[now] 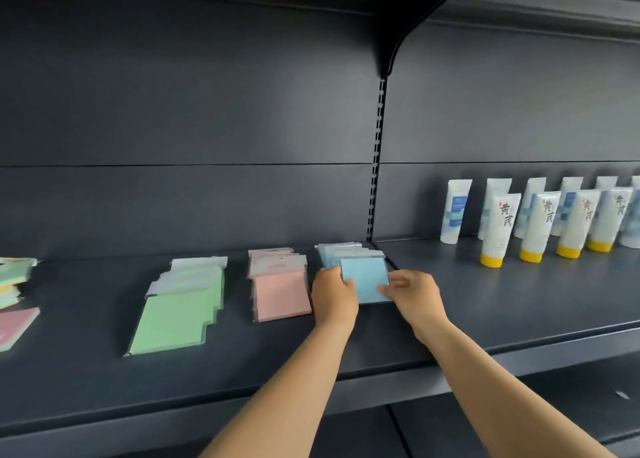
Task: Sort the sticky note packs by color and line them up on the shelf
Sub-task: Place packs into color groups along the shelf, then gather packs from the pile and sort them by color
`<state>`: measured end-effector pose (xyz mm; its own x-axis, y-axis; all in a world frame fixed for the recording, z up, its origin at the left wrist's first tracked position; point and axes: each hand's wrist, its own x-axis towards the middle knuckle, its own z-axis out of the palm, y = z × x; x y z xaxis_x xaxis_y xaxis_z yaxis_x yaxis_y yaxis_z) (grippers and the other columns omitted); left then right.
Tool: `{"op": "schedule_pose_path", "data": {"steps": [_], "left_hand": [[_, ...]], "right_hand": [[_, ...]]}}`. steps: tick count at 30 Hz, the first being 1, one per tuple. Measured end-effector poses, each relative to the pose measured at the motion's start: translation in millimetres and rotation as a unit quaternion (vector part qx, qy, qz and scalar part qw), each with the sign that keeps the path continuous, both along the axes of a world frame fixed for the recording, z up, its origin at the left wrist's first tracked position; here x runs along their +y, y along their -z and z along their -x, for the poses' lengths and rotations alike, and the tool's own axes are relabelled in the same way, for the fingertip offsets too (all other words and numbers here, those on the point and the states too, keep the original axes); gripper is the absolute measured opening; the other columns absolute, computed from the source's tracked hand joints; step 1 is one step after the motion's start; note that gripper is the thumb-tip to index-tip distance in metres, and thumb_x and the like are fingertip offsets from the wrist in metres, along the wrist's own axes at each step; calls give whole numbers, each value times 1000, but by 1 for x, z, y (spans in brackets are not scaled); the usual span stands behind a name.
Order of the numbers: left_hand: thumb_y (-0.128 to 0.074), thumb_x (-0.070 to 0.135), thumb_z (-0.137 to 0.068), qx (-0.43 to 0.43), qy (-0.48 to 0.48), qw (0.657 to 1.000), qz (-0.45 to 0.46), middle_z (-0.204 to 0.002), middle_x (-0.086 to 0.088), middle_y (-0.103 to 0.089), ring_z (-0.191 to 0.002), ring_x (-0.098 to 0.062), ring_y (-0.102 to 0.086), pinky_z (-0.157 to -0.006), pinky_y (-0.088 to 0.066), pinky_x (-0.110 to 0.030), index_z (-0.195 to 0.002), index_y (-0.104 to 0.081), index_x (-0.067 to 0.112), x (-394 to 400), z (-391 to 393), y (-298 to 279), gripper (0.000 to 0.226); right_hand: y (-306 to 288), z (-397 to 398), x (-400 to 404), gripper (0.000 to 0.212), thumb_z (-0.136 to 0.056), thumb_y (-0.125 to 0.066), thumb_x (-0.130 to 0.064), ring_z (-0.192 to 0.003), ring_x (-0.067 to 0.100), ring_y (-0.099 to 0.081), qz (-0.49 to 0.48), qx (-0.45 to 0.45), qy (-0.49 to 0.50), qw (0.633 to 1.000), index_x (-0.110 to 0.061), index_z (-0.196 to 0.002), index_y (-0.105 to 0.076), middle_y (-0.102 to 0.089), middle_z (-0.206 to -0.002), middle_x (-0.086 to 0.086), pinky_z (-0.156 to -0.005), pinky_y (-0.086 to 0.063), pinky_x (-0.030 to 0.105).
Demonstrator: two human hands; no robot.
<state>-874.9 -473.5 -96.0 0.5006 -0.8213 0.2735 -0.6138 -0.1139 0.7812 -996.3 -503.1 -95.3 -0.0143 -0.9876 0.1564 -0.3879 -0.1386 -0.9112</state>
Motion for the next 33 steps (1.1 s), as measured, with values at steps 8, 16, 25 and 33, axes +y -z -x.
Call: {"op": "schedule_pose_path", "data": {"steps": [8,16,25,33], "left_hand": [[-47,8,-94,-107,45,991,-64,-128,-15,-47,-116,-29,-50,-98,-39,-32,-117,-56,-2,14,-2,-14,27],[-50,24,-93,-238,89,962,-95,-128,-12,-48,-120,-31,-46,-101,-39,-39,-125,-55,6,73,-102,-60,37],[-50,30,-92,-289,-42,942,-166,-125,-10,-49,-121,-29,-44,-101,-39,-39,-121,-57,6,232,-313,-80,38],[-50,30,-92,-278,-128,933,-190,-123,-11,-52,-118,-30,-48,-94,-40,-35,-125,-57,14,405,-492,-95,37]], "right_hand": [[-1,-2,-4,31,-81,-73,-18,-93,20,-62,2,74,4,997,-6,-109,-66,-67,-98,5,-78,-44,26],[-45,-53,32,39,-84,-68,-32,-107,27,-53,183,304,-76,932,-11,-116,-62,-61,-113,7,-89,-41,32],[-88,-258,155,49,-89,-55,-50,-125,22,-36,272,360,-242,859,-19,-127,-54,-53,-126,1,-100,-34,30],[-100,-430,280,45,-90,-56,-45,-124,20,-36,303,316,-308,845,-18,-125,-54,-52,-124,1,-99,-35,28]]}}
